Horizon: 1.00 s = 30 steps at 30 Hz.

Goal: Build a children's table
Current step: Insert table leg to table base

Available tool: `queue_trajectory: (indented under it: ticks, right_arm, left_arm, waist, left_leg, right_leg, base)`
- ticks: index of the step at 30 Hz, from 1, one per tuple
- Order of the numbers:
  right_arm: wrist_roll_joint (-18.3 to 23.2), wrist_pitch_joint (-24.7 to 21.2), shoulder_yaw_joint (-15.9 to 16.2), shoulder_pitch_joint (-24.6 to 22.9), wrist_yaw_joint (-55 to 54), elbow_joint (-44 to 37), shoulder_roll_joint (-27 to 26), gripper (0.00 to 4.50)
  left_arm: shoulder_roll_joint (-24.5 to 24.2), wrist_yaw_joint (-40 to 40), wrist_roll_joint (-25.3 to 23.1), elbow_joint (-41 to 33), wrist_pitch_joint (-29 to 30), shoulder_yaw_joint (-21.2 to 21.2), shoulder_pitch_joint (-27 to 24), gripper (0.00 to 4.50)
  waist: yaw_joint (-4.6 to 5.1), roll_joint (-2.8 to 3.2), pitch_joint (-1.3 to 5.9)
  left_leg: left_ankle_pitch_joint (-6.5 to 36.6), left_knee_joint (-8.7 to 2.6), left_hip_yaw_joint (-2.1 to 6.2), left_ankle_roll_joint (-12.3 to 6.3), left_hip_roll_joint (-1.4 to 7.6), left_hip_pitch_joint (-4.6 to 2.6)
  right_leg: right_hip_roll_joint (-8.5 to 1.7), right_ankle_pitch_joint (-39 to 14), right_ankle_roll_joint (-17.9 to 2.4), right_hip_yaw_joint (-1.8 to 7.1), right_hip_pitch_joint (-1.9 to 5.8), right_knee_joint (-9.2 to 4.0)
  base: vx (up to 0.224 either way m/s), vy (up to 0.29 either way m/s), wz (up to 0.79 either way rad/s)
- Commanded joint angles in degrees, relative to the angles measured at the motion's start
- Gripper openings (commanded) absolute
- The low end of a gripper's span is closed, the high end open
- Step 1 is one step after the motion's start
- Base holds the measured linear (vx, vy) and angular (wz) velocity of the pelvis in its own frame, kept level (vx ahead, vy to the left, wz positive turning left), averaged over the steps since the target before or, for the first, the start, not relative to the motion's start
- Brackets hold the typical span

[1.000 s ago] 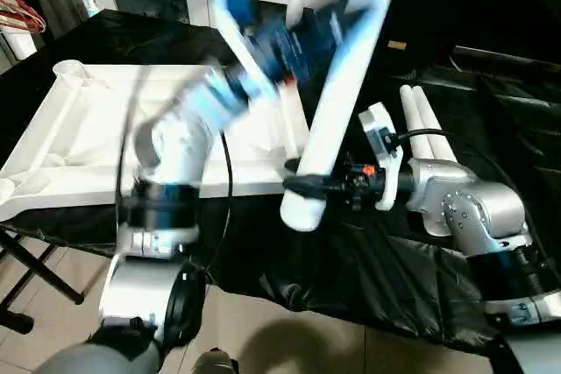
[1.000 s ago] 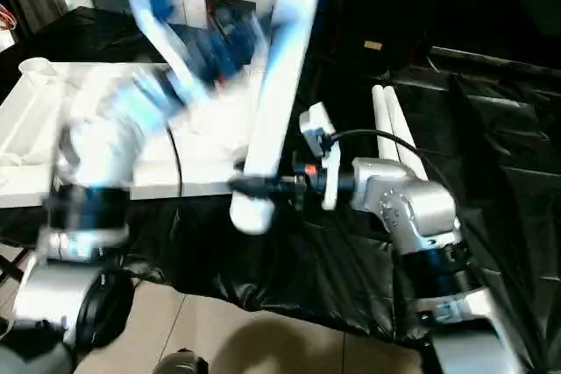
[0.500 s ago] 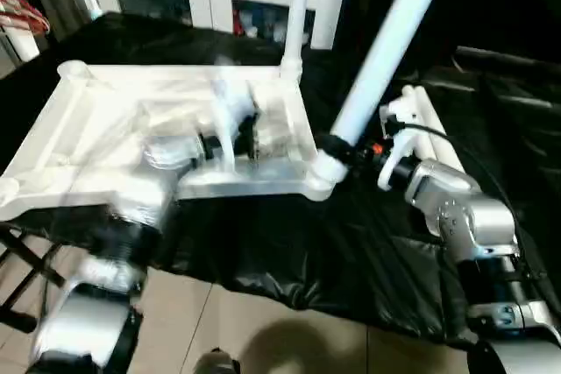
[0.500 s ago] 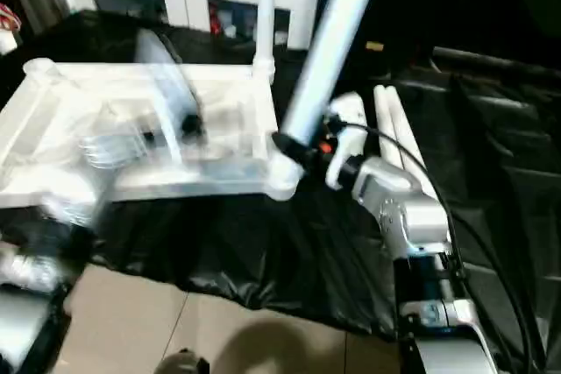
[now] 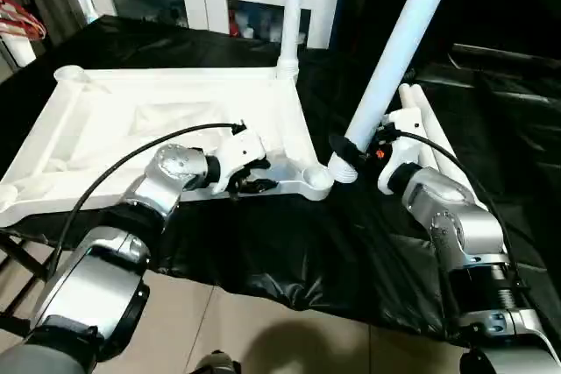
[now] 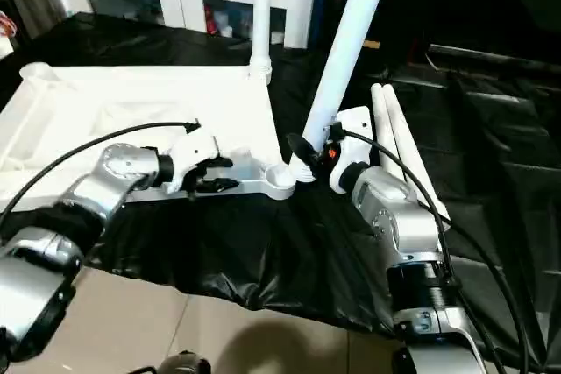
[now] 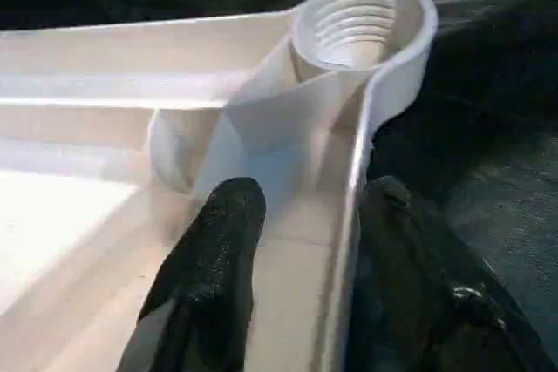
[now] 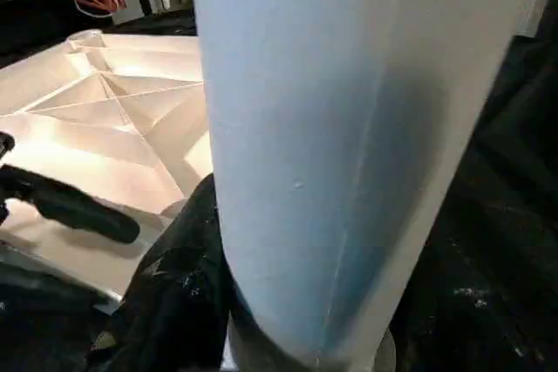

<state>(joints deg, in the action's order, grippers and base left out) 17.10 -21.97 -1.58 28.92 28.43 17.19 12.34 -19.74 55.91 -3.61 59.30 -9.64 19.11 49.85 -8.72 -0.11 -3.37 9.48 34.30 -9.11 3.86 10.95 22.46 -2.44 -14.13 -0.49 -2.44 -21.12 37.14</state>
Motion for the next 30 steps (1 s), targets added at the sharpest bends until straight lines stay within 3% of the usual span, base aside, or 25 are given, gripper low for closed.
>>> queue_trajectory:
  ticks: [1, 3, 11, 12, 15, 16, 20, 22, 23, 25, 27, 29, 30]
  right_arm:
    - [-0.51, 0.60, -0.74, -0.57, -0.37, -1.02, 0.64, 1.91]
    - [-0.52, 0.56, -0.81, -0.89, -0.38, -1.35, 0.74, 1.91]
    - [-0.53, 0.34, -0.81, -1.66, -0.48, -2.40, 0.99, 1.91]
    - [-0.50, 0.25, -0.78, -1.79, -0.51, -2.66, 1.02, 1.91]
    - [-0.49, 0.04, -0.73, -2.10, -0.57, -3.27, 1.12, 1.91]
    - [-0.43, -0.08, -0.79, -2.35, -0.56, -3.65, 1.23, 1.91]
    - [-0.37, -0.20, -0.91, -2.57, -0.60, -4.05, 1.44, 1.91]
    - [-0.32, -0.33, -0.96, -2.61, -0.65, -4.28, 1.49, 1.91]
    - [-0.30, -0.38, -0.96, -2.61, -0.65, -4.37, 1.51, 1.91]
    - [-0.09, -0.63, -0.73, -2.48, -0.18, -4.43, 1.65, 1.91]
    - [0.45, -1.31, 0.04, -2.26, 1.54, -4.72, 2.07, 1.91]
    - [1.19, -2.21, 0.74, -2.19, 3.54, -5.26, 2.56, 1.91]
    - [1.95, -3.47, 2.00, -2.37, 6.44, -6.27, 3.55, 1.91]
  left_arm:
    - [0.16, 1.68, 0.28, 1.42, -0.70, -0.36, 1.30, 1.69]
    - [0.62, 3.42, 0.53, 3.46, -0.94, -0.78, 2.14, 1.54]
    - [1.63, 2.69, -2.01, 9.93, -2.92, -0.96, 5.05, 0.89]
    - [1.75, 2.36, -2.35, 10.52, -3.05, -0.93, 5.28, 0.78]
    - [2.07, 1.49, -2.87, 11.79, -3.45, -0.97, 5.80, 0.51]
    - [2.23, 1.27, -3.14, 12.59, -3.72, -0.95, 6.03, 0.42]
    - [2.31, 1.13, -4.13, 13.60, -4.04, -0.72, 6.02, 0.20]
    - [2.40, 1.15, -4.51, 14.00, -4.16, -0.93, 6.06, 0.10]
    - [2.44, 1.17, -4.54, 14.07, -4.21, -1.02, 6.09, 0.06]
    - [2.50, 1.90, -4.17, 14.08, -4.05, -1.59, 6.07, 0.01]
    - [2.47, 4.10, -3.04, 13.50, -3.66, -2.61, 5.78, 0.00]
    - [2.43, 6.20, -2.41, 12.51, -3.27, -2.93, 5.13, 0.00]
    - [2.59, 9.18, -1.32, 10.37, -1.52, -3.15, 3.87, 0.00]
  waist:
    - [0.05, 0.90, 4.95]
    - [0.06, 1.22, 4.95]
    - [0.13, 1.50, 4.97]
    - [0.22, 1.84, 4.96]
    - [0.24, 1.85, 5.01]
    - [0.20, 2.14, 4.99]
    - [0.31, 2.13, 4.99]
    - [0.44, 2.09, 5.03]
    - [0.56, 1.77, 4.96]
    - [0.58, 1.94, 4.96]
    - [0.63, 1.53, 4.92]
    - [0.52, 1.64, 4.88]
    - [0.36, 0.78, 4.84]
  left_leg:
    - [5.41, -3.38, 0.75, 1.48, 2.34, -1.73]
    - [5.53, -3.35, 0.77, 1.04, 2.30, -1.70]
    - [5.78, -3.25, 0.76, 0.27, 2.32, -1.64]
    - [6.27, -3.29, 0.87, 0.29, 2.47, -1.72]
    - [5.79, -3.23, 0.83, -0.07, 2.38, -1.65]
    - [5.87, -3.17, 0.84, -0.16, 2.41, -1.65]
    - [5.98, -3.19, 0.87, -0.38, 2.40, -1.61]
    - [5.46, -3.18, 0.87, -0.60, 2.39, -1.51]
    - [5.21, -3.19, 0.82, -0.84, 2.33, -1.49]
    - [4.97, -3.14, 0.81, -1.23, 2.31, -1.42]
    - [4.82, -3.15, 0.72, -1.75, 2.29, -1.45]
    - [4.52, -3.09, 0.66, -2.41, 2.36, -1.45]
    - [4.00, -3.10, 0.53, -3.02, 2.37, -1.37]
  right_leg:
    - [-6.04, 14.46, -12.86, 2.53, 2.81, -3.02]
    - [-6.02, 14.18, -13.27, 2.49, 2.78, -3.02]
    - [-6.14, 14.41, -14.09, 2.53, 2.92, -3.09]
    - [-6.06, 14.09, -13.96, 2.51, 2.85, -3.15]
    - [-6.12, 14.55, -14.15, 2.53, 2.95, -3.14]
    - [-6.09, 14.57, -14.28, 2.54, 2.89, -3.21]
    - [-6.06, 14.27, -14.42, 2.48, 2.96, -3.16]
    - [-6.13, 14.66, -14.46, 2.48, 3.07, -3.14]
    - [-6.00, 14.83, -14.42, 2.49, 3.07, -3.15]
    - [-6.19, 14.67, -14.48, 2.52, 3.11, -3.17]
    - [-6.10, 14.27, -14.78, 2.49, 3.08, -3.23]
    - [-6.12, 13.82, -15.15, 2.48, 3.00, -3.21]
    - [-6.16, 13.98, -15.37, 2.46, 3.16, -3.12]
  base:
    - [0.000, 0.000, 0.00]
    - [0.000, 0.000, 0.00]
    - [0.000, 0.000, 0.00]
    - [0.000, 0.000, 0.00]
    - [0.000, 0.000, 0.00]
    - [0.000, 0.000, 0.00]
    - [0.000, 0.000, 0.00]
    - [0.000, 0.000, 0.00]
    - [0.000, 0.000, 0.00]
    - [0.000, 0.000, 0.00]
    - [0.000, 0.000, 0.00]
    - [0.000, 0.000, 0.00]
    - [0.000, 0.000, 0.00]
